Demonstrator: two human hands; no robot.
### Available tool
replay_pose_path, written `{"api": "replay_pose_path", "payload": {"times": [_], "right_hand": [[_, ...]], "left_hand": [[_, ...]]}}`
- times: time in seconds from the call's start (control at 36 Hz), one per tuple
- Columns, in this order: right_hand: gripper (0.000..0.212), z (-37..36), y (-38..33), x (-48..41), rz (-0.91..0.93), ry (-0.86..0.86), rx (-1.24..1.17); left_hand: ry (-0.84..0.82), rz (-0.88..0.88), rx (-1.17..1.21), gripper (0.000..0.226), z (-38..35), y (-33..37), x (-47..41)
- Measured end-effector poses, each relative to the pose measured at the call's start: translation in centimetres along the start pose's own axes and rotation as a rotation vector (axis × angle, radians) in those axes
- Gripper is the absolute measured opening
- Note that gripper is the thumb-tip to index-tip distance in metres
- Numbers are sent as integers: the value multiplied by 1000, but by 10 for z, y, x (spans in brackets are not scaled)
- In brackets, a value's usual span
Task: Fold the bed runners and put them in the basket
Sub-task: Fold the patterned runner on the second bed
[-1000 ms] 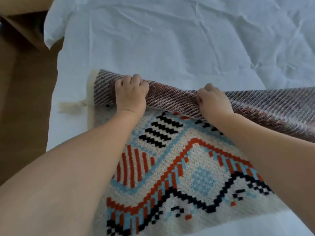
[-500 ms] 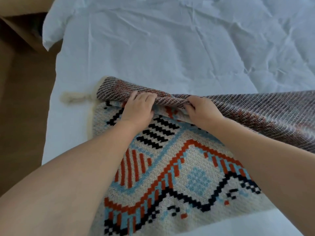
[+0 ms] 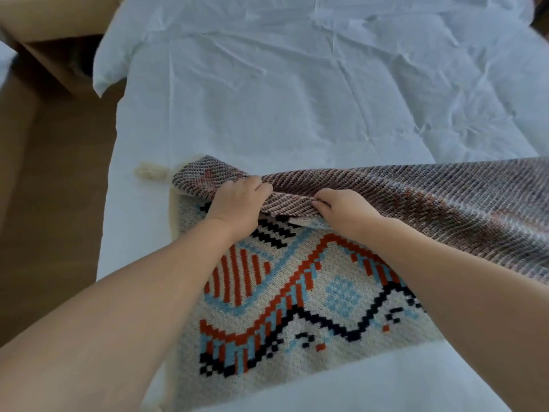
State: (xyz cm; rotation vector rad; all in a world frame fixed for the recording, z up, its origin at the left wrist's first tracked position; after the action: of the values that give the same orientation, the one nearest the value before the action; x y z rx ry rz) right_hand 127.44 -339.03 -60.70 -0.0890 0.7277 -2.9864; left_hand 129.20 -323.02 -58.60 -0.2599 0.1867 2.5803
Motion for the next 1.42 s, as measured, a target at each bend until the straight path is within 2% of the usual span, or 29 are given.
{"api": "replay_pose_path", "payload": {"times": [0.06,0.25,0.31,0.39,0.44,0.5,0.53,0.61,0.64,0.81,0.92,0.97,1.08,1.17,1.28,1.42], "right_hand": [[25,-1,-1,8,6,-19,2],[41,-14,-4,33,5,-124,93],[61,-19,-12,39,39,-132,188],[103,-31,-38,48,177,-80,378],[113,-44,-66,57,275,-49,400],[108,-60,-98,69,368,-23,377],[96,-68,-113,76,409,-16,366],[39,-85,-146,96,454,-13,300],[32,-87,-150,99,433,-25,278],[33,-93,-136,130,425,-215,135],[29,-89,-127,153,502,-286,166],[36,-88,-125,161,510,-304,209],[47,-87,-119,171,527,-207,340],[41,-86,-94,173,462,-107,459],[32,-92,-69,186,342,-166,561],[40,-100,-68,217,438,-158,588]], "left_hand": [[41,-4,-29,54,9,-6,12],[60,161,-163,47,32,-51,57],[72,171,-114,42,35,-52,70],[70,211,-41,38,42,-48,89],[74,240,2,37,46,-43,102],[94,244,48,35,50,-33,115],[103,235,64,33,52,-28,122],[132,238,71,31,56,-17,148],[123,252,43,32,56,-17,159],[99,364,-102,29,60,-14,225],[123,438,-117,31,68,-5,256],[136,462,-102,30,72,-1,266],[106,456,-96,33,75,5,286],[68,443,-71,37,72,2,307],[9,357,-20,42,65,6,329],[17,311,23,38,56,14,349]]}}
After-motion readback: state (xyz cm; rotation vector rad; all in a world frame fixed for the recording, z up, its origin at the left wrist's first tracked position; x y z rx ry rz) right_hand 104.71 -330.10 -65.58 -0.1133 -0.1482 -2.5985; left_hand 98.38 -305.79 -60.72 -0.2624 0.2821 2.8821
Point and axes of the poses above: each hand's wrist, its own x-axis away from the middle knuckle, its own z-axis out of the back of the hand, y = z × x, the point moved 9 cm from there along -x, towards the middle knuckle, and after that the axes turned 15 degrees about y, right-handed, at the moved point
